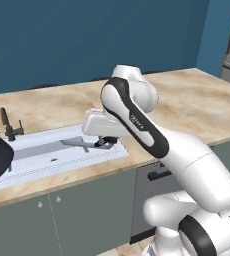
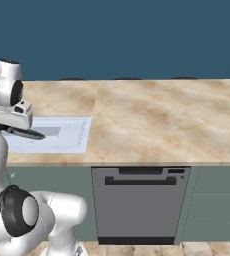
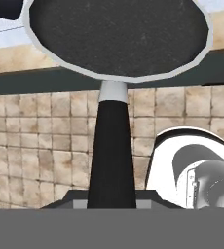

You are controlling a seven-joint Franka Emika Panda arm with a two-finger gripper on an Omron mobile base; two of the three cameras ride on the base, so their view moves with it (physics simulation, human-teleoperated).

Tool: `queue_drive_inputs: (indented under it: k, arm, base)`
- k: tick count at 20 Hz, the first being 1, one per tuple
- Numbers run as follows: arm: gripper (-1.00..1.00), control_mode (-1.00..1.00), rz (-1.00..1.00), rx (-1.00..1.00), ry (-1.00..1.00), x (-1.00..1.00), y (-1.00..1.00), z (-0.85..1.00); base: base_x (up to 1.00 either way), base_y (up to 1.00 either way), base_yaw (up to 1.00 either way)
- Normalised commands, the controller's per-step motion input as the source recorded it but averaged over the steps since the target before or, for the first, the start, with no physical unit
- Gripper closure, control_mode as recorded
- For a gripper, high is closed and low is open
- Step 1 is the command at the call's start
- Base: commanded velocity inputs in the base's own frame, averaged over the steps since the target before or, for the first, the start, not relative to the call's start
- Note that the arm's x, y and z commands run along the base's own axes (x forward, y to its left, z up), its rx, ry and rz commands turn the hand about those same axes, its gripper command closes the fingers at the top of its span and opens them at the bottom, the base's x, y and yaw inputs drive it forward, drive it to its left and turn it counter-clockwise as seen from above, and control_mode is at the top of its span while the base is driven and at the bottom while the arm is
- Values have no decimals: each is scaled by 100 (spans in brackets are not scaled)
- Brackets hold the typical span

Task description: Move the pot and pan from the stove into the sink.

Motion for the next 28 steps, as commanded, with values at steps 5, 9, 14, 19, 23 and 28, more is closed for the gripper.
queue_drive_inputs:
  k: [5, 9, 14, 19, 23, 28]
  arm:
    - [100, -100, 8, -17, 17, 4, 36, -22]
    - [100, -100, 11, -22, 18, 7, 51, -21]
    - [100, -100, 4, -9, 2, 0, 18, -4]
    - [100, -100, 5, -7, -3, -3, 9, 3]
    - [100, -100, 11, -11, -14, -44, 14, 1]
    - [100, -100, 17, -17, -16, -64, 7, -41]
  base:
    - [0, 0, 0]
    - [0, 0, 0]
    - [0, 0, 0]
    - [0, 0, 0]
    - [0, 0, 0]
    - [0, 0, 0]
